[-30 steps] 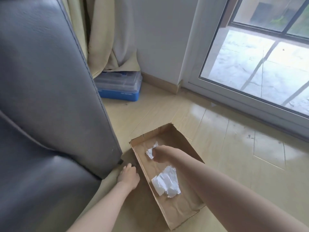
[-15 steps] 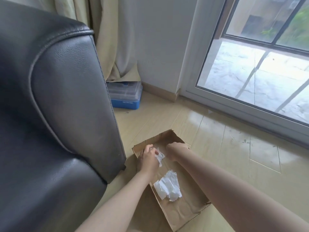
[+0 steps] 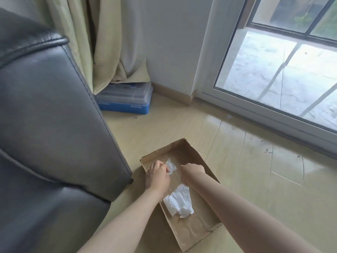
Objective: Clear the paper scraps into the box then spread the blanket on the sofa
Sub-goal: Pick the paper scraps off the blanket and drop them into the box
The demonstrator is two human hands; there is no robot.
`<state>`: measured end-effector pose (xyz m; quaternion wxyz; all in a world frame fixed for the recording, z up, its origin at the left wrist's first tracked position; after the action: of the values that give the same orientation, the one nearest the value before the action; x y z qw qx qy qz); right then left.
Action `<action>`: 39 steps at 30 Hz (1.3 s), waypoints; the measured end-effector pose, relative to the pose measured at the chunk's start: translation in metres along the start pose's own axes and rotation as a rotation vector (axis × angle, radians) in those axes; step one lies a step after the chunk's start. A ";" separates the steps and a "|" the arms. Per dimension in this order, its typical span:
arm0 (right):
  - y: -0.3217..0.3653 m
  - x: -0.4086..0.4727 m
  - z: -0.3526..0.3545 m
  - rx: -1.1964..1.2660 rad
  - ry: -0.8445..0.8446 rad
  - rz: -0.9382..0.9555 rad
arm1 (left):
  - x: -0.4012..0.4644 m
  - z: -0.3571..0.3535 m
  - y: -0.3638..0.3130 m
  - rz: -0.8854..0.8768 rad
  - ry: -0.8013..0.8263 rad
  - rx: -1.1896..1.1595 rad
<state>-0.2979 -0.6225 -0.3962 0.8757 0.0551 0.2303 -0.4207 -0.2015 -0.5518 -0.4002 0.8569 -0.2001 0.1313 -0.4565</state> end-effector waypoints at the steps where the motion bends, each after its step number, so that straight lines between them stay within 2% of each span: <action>1: -0.003 -0.008 0.001 0.013 -0.007 0.005 | -0.002 0.007 -0.004 0.012 0.002 0.003; 6: -0.012 -0.067 0.022 0.054 0.086 0.015 | -0.024 0.072 -0.034 0.057 0.027 -0.019; 13: -0.009 -0.152 0.119 0.170 0.186 0.036 | -0.073 0.187 -0.065 0.120 0.103 -0.012; 21: 0.055 -0.236 0.222 0.120 0.204 0.177 | -0.140 0.314 -0.067 0.192 0.122 -0.012; 25: 0.113 -0.265 0.257 0.047 0.212 0.263 | -0.177 0.373 -0.030 0.246 0.091 -0.001; 29: 0.188 -0.295 0.288 0.008 0.213 0.370 | -0.224 0.434 0.028 0.361 -0.008 -0.008; 39: 0.401 -0.391 0.282 -0.157 0.281 0.678 | -0.397 0.534 0.200 0.839 -0.152 -0.024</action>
<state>-0.1027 -0.1694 -0.0090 0.9268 0.1179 0.3484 -0.0761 -0.0551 -0.0007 -0.0028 0.9733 -0.1723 0.1430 -0.0505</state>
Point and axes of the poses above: each hand's wrist, its own x-axis towards the middle knuckle, its own z-axis out of the back of the hand, y = z × x, the point moved 8 cm from there along x, towards the middle knuckle, and after that the axes turned 9 degrees about -y, right-handed, at the moved point
